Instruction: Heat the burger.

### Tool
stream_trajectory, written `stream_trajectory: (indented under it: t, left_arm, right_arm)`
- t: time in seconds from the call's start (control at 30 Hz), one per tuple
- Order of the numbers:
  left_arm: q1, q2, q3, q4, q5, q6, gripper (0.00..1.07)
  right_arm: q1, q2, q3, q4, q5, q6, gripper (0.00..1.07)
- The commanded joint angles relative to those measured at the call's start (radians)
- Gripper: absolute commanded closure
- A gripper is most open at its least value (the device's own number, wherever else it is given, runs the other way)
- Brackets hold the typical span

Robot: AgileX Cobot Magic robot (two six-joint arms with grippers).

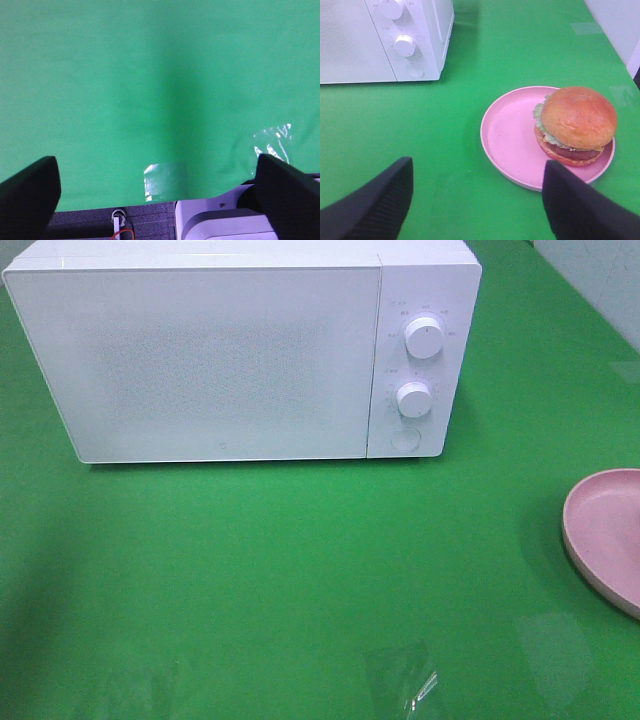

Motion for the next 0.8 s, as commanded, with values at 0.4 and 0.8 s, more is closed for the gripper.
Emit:
stream_trajectory:
  t: [0.4, 0.8]
  left_arm:
    - [0.018, -0.454, 0.348, -0.008, -0.041, 0.106, 0.09]
    - [0.018, -0.762, 0.438, -0.017, -0.121, 0.104, 0.09]
  right_arm:
    - [-0.006, -0.023, 0.001, 0.004, -0.002, -0.014, 0.37]
    - [-0.006, -0.023, 0.001, 0.004, -0.002, -0.014, 0.37]
